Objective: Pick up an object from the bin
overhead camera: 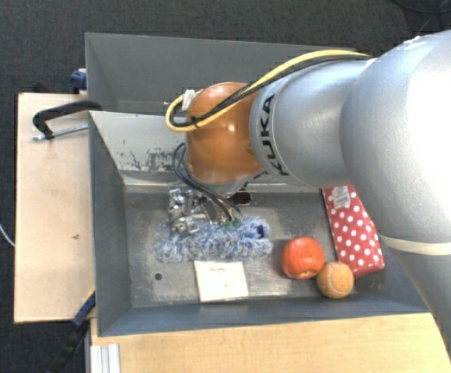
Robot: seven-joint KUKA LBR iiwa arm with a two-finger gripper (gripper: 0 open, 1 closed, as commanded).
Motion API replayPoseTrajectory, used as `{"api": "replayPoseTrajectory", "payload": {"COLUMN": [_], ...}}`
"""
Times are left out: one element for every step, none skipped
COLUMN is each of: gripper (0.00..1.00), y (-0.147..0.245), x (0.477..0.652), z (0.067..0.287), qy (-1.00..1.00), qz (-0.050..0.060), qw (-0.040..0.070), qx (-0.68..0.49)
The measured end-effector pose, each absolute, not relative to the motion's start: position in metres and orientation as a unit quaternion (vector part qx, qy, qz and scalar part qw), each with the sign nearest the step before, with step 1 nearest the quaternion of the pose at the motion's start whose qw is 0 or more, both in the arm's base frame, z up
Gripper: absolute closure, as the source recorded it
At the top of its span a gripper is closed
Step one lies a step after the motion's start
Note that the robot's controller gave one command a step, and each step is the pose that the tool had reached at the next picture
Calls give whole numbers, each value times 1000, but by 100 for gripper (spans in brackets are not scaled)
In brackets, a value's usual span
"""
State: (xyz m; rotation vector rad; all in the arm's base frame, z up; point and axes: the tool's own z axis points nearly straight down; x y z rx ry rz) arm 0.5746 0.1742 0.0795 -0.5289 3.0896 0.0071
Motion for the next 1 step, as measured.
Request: {"api": "replayPoseTrajectory", "payload": {"gripper": [100], "y": [174], "x": [575], "z": [79], "qy": [986], "qz": [2], "qw": [3], "qx": [-169]}}
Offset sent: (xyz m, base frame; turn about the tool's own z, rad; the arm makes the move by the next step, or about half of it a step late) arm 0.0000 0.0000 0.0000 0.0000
